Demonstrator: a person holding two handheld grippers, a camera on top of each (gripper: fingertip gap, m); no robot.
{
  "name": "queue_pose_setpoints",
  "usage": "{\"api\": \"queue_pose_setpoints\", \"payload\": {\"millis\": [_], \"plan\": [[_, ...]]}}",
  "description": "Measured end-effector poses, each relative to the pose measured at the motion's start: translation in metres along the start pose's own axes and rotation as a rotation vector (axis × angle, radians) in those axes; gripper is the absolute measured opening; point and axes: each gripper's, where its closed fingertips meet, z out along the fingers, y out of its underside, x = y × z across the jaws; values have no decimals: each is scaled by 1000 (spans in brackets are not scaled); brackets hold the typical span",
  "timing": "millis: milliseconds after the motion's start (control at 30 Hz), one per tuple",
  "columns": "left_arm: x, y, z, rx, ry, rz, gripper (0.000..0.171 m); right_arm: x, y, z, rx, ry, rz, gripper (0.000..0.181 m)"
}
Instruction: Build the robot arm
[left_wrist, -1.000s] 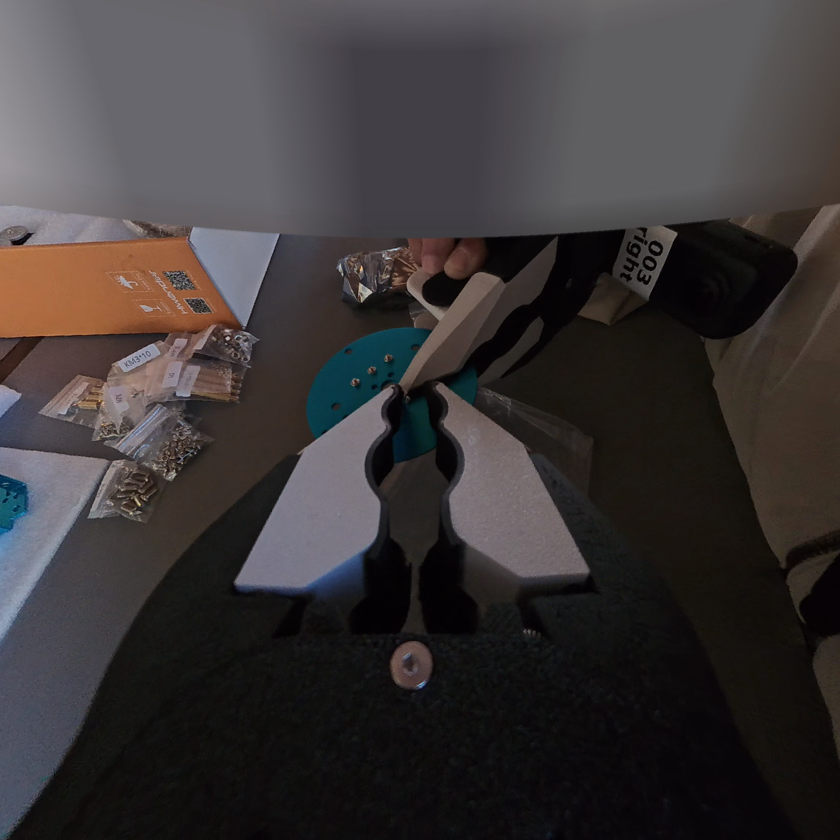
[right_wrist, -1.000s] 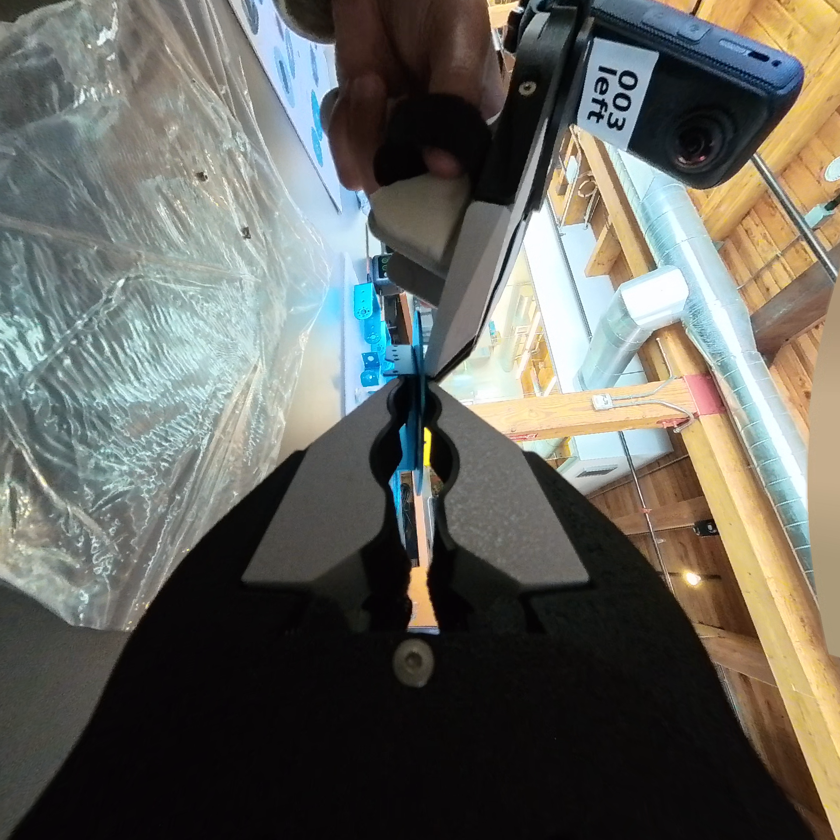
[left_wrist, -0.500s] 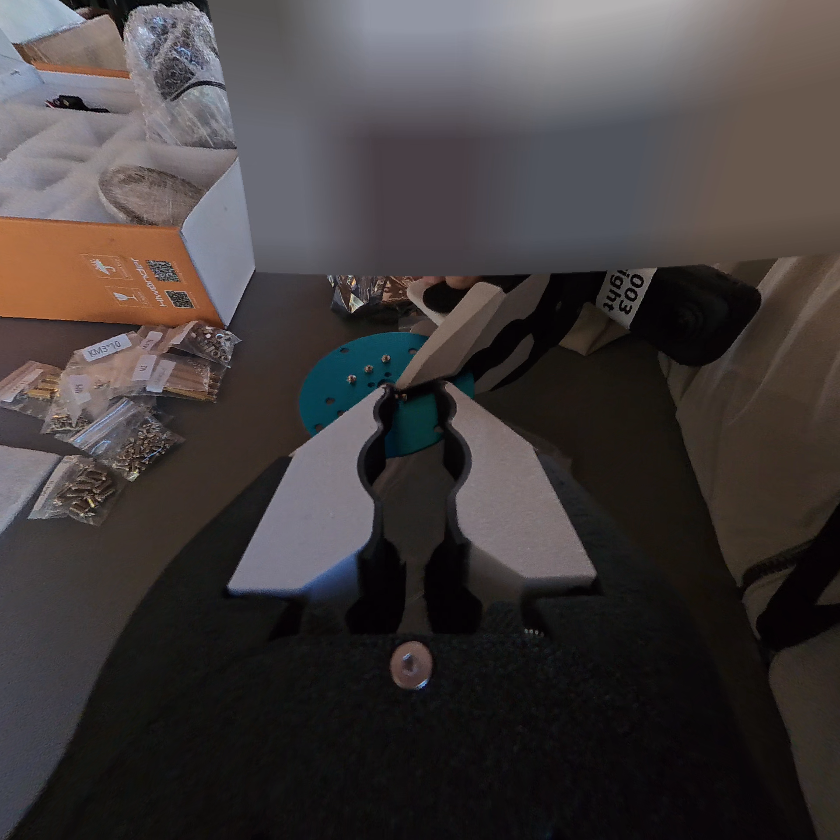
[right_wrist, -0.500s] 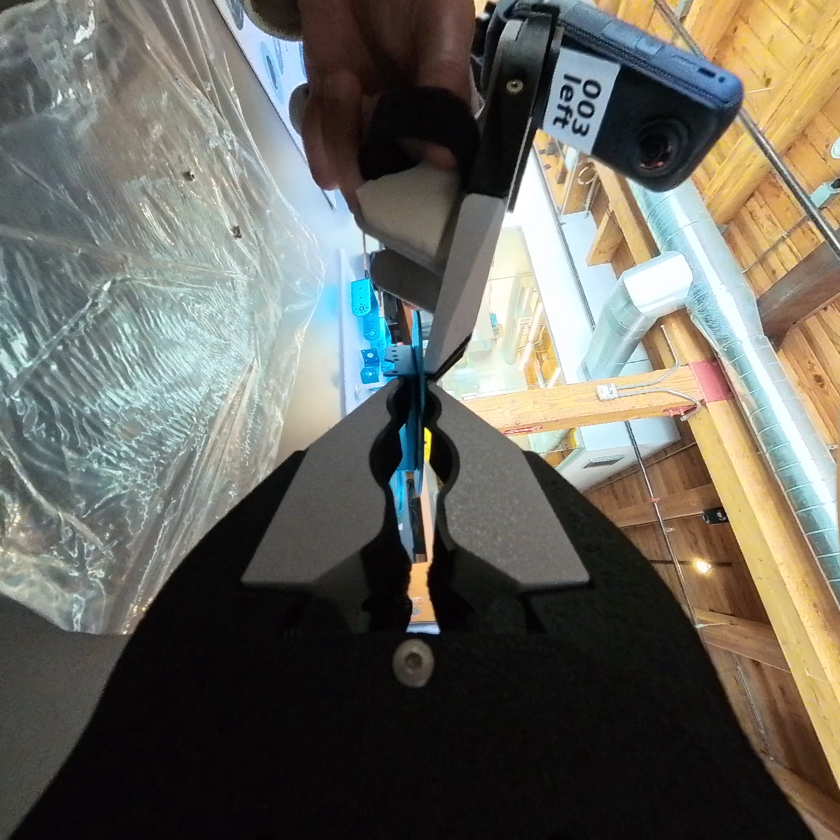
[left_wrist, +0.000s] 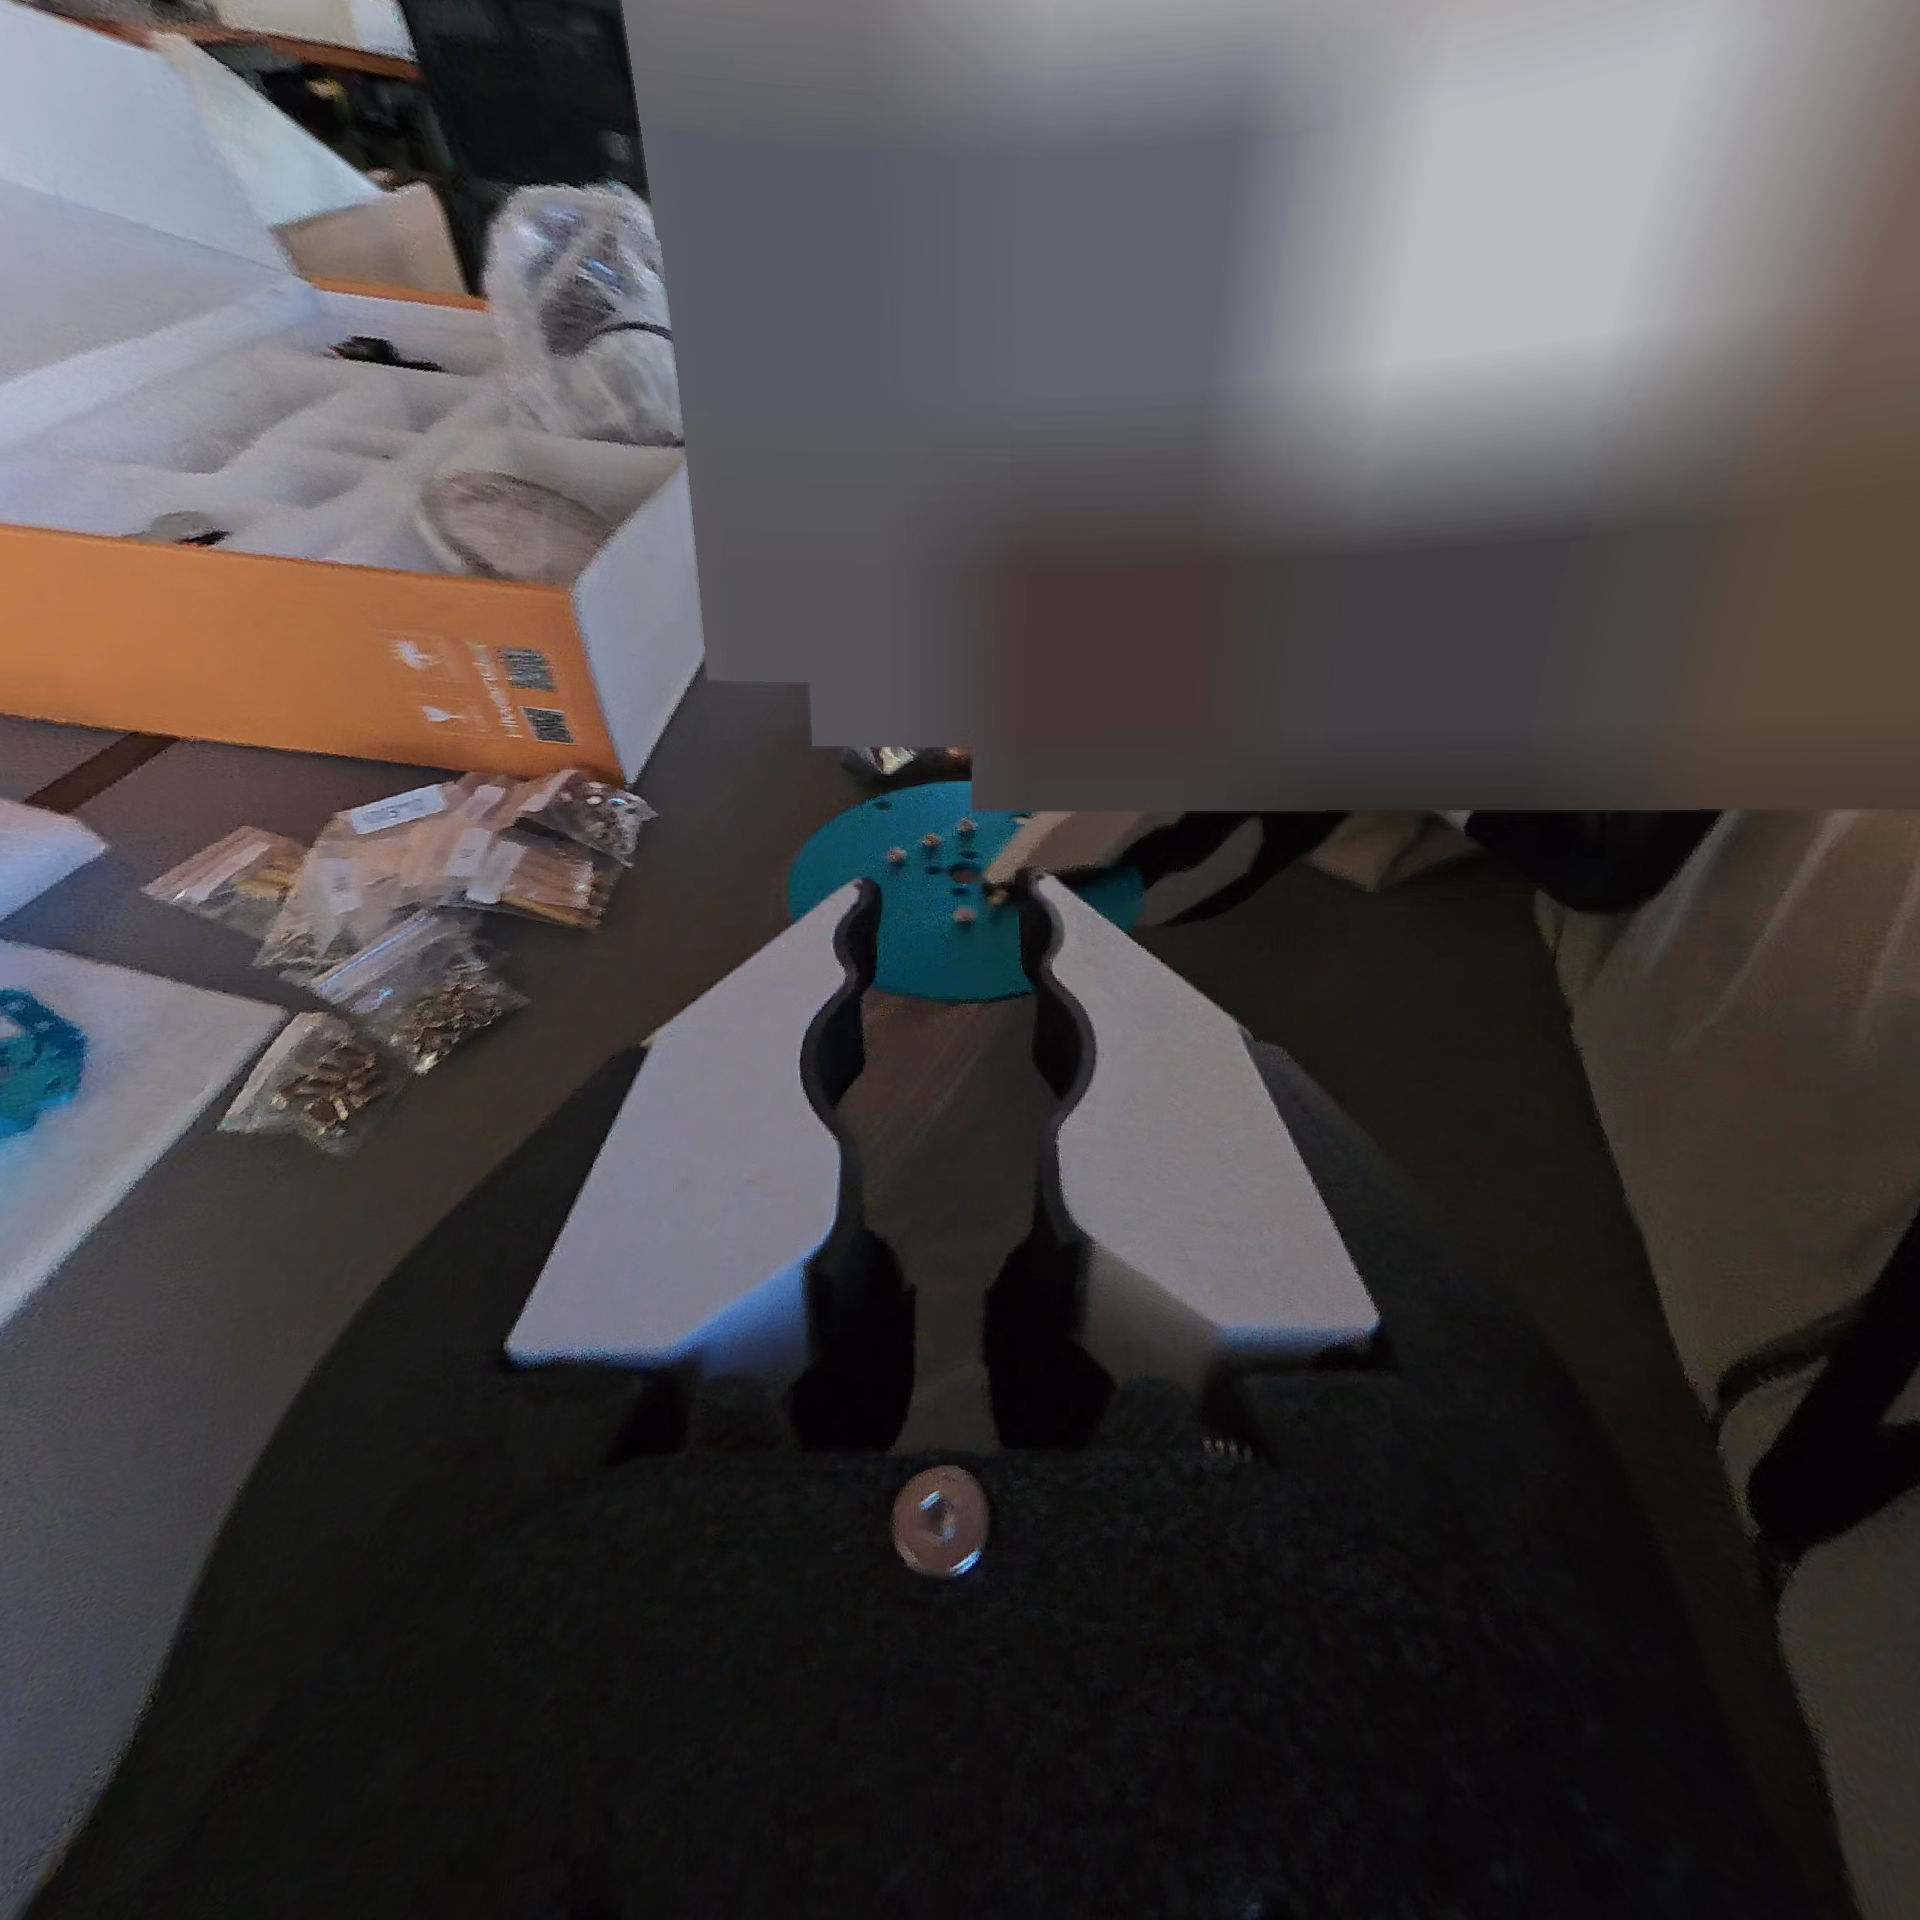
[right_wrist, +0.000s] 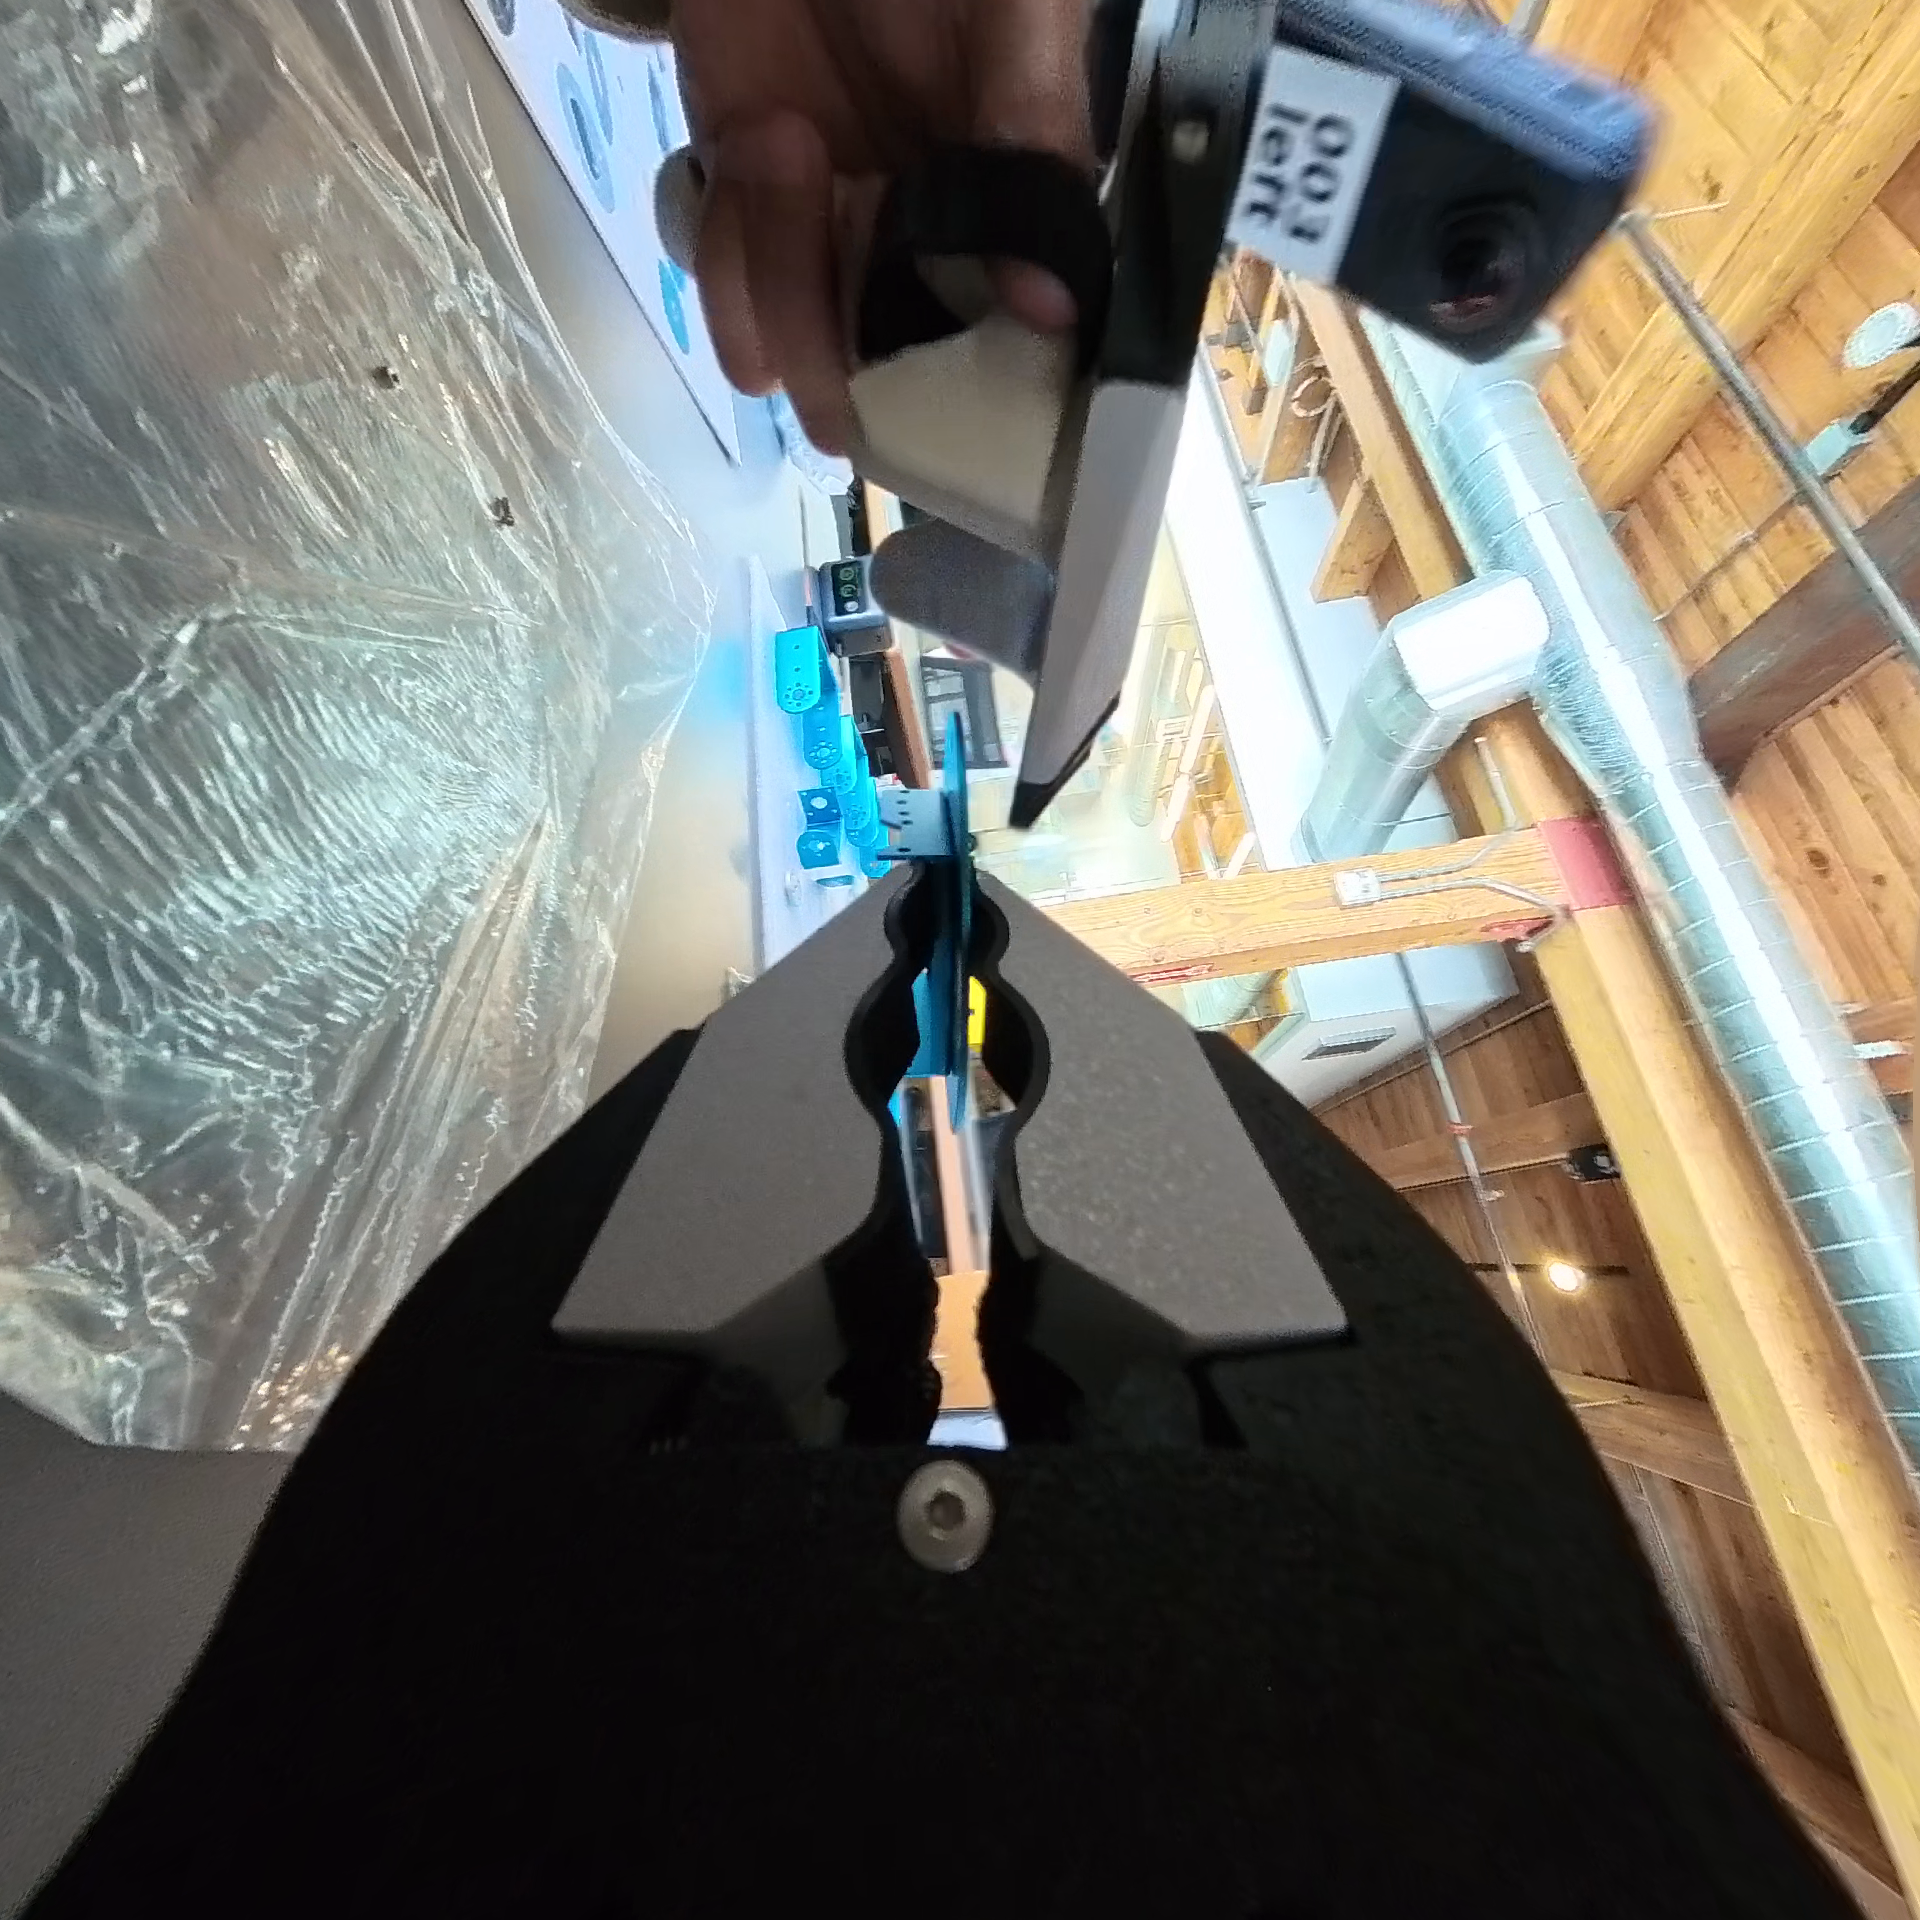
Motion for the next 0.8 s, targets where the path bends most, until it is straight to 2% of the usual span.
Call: {"api": "queue_pose_setpoints", "payload": {"millis": [100, 167, 233, 333, 400, 500, 700, 800], "plan": [[-24, -6, -14, 89, -8, -213, 26, 3, -1, -2, 4, 22, -23, 1], [-29, -5, -17, 134, 60, -379, 26, 4, -1, -3, 11, 23, -16, 1], [-27, -3, -20, 162, 112, -435, 26, 6, -3, -4, 24, 6, 39, 2], [-32, 5, -26, 184, 70, -321, 26, 8, -5, -4, 61, -84, 269, 2], [-24, 11, -26, 184, 95, -234, 28, 15, -3, -6, 82, -98, 397, 2], [-10, 20, -21, 190, 99, -75, 33, 20, -3, -6, 119, -119, 519, 3], [-1, 26, -15, 157, -43, 248, 33, 23, -20, -9, 208, -142, 611, 3], [0, 23, -19, 149, -132, 345, 32, 19, -32, -8, 269, -262, 801, 3]]}}
